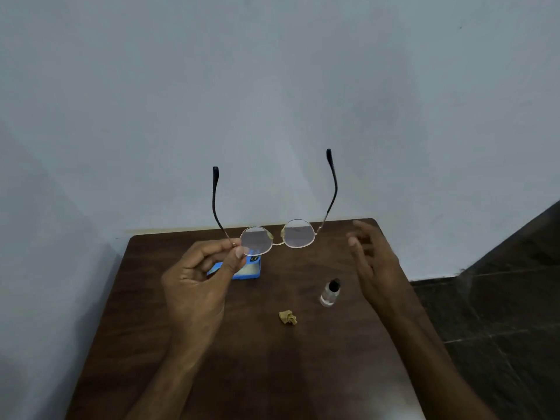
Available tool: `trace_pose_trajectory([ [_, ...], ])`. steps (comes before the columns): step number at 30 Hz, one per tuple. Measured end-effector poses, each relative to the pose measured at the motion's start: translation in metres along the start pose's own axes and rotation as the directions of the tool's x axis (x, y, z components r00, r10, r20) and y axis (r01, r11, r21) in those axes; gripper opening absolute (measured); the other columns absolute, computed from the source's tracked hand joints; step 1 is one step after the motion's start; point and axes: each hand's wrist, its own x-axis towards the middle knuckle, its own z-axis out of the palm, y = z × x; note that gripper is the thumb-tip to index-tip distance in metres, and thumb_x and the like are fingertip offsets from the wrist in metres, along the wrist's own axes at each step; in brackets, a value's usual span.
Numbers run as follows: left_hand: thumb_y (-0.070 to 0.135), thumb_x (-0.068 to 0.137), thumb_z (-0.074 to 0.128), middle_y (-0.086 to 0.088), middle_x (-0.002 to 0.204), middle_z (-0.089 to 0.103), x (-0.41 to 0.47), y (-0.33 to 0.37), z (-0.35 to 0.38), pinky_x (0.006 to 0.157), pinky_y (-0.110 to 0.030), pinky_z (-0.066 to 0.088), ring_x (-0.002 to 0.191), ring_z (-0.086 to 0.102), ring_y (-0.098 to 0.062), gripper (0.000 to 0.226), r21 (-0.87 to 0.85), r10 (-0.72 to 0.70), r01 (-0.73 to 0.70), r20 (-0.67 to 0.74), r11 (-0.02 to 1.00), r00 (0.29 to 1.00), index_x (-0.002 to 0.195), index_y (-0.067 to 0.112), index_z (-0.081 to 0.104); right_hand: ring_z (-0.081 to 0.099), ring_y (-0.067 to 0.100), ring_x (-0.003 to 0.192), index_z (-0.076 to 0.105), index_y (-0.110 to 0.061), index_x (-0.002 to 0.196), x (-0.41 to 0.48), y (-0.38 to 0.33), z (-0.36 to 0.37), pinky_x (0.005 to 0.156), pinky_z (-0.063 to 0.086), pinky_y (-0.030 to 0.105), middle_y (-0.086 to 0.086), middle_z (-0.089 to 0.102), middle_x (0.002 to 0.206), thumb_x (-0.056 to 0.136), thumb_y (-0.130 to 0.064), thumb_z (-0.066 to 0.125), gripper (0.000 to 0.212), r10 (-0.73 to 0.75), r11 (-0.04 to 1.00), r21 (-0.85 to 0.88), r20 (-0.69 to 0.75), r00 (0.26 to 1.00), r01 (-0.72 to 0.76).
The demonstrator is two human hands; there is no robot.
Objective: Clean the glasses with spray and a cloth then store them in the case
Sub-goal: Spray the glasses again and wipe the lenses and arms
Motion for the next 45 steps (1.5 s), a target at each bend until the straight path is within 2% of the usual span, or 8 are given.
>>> trace_pose_trajectory([
  [4,0.006,0.082,0.081,-0.008,0.096,0.08,-0.012,-0.007,0.007,0.085,-0.041,0.064,0.092,0.079,-0.024,0.014,0.045,-0.012,0.013,-0.031,0.999,0.999,0.096,0.009,0.077,0.054,0.017,0.133,0.05,-0.024,0.149,-0.029,0.107,0.025,0.108,0.052,0.043,-0.001,0.054,0.146,0.092,-0.01,0.074,0.063,0.135,0.978,-0.183,0.207,0.969,-0.097],
  [8,0.009,0.082,0.081,-0.008,0.098,0.079,-0.022,-0.01,0.015,0.085,-0.039,0.063,0.093,0.078,-0.019,0.015,0.074,-0.011,0.015,-0.06,0.997,0.998,0.096,0.012,0.077,0.046,0.022,0.143,0.039,-0.021,0.157,-0.045,0.148,0.06,0.11,0.039,0.028,0.005,0.045,0.157,0.091,-0.019,0.075,0.075,0.363,0.918,-0.283,0.316,0.877,-0.278],
  [21,0.005,0.08,0.08,-0.014,0.1,0.08,-0.038,-0.013,0.032,0.082,-0.033,0.065,0.093,0.078,-0.027,0.019,-0.02,-0.072,0.069,-0.205,0.997,0.976,0.099,0.008,0.077,0.067,-0.001,0.103,0.043,-0.035,0.142,-0.047,0.105,0.058,0.091,0.056,0.04,-0.017,0.068,0.116,0.102,-0.038,0.056,0.043,0.284,0.919,0.17,0.346,0.894,-0.357],
  [26,0.01,0.078,0.081,-0.008,0.094,0.081,-0.033,-0.01,0.027,0.084,-0.036,0.065,0.09,0.079,-0.027,0.022,-0.04,-0.096,0.09,-0.238,0.995,0.966,0.1,0.01,0.078,0.067,0.033,0.063,0.044,-0.035,0.145,-0.035,0.005,0.009,0.059,0.061,0.046,0.014,0.067,0.087,0.089,-0.014,0.049,0.06,0.138,0.69,0.575,0.491,0.86,-0.439],
  [29,0.013,0.078,0.082,-0.008,0.094,0.081,-0.03,-0.007,0.026,0.085,-0.04,0.065,0.09,0.079,-0.025,0.022,-0.012,-0.082,0.082,-0.25,0.997,0.965,0.1,0.012,0.079,0.056,0.028,0.045,0.05,-0.041,0.142,-0.026,-0.032,-0.005,0.048,0.052,0.035,0.023,0.058,0.08,0.08,-0.016,0.058,0.067,0.089,0.508,0.671,0.583,0.807,-0.54],
  [37,0.014,0.082,0.085,0.004,0.095,0.08,-0.018,0.01,0.019,0.083,-0.042,0.065,0.089,0.079,-0.015,0.021,0.157,0.017,0.015,-0.199,0.987,0.98,0.099,0.024,0.079,0.055,0.027,0.047,0.035,-0.03,0.16,-0.018,-0.095,-0.017,0.041,0.05,0.029,0.029,0.056,0.098,0.089,-0.023,0.066,0.078,-0.234,0.239,0.741,0.672,0.703,-0.628],
  [41,0.018,0.08,0.085,0.003,0.096,0.08,-0.01,0.022,0.008,0.083,-0.04,0.065,0.087,0.079,-0.016,0.022,0.166,0.042,-0.008,-0.2,0.986,0.979,0.102,0.018,0.08,0.053,0.029,0.045,0.045,-0.039,0.153,-0.017,-0.131,-0.02,0.045,0.05,0.034,0.026,0.063,0.096,0.091,-0.012,0.046,0.067,-0.105,0.611,0.66,0.615,0.782,-0.437],
  [45,0.024,0.081,0.082,0.011,0.094,0.079,-0.002,0.033,-0.008,0.082,-0.026,0.064,0.084,0.078,-0.008,0.021,0.202,0.097,-0.06,-0.18,0.978,0.979,0.102,0.023,0.079,0.062,0.006,0.058,0.041,-0.052,0.152,-0.017,-0.157,-0.018,0.06,0.055,0.022,-0.007,0.069,0.079,0.104,-0.016,0.061,0.063,-0.207,0.97,0.212,0.437,0.876,0.123],
])
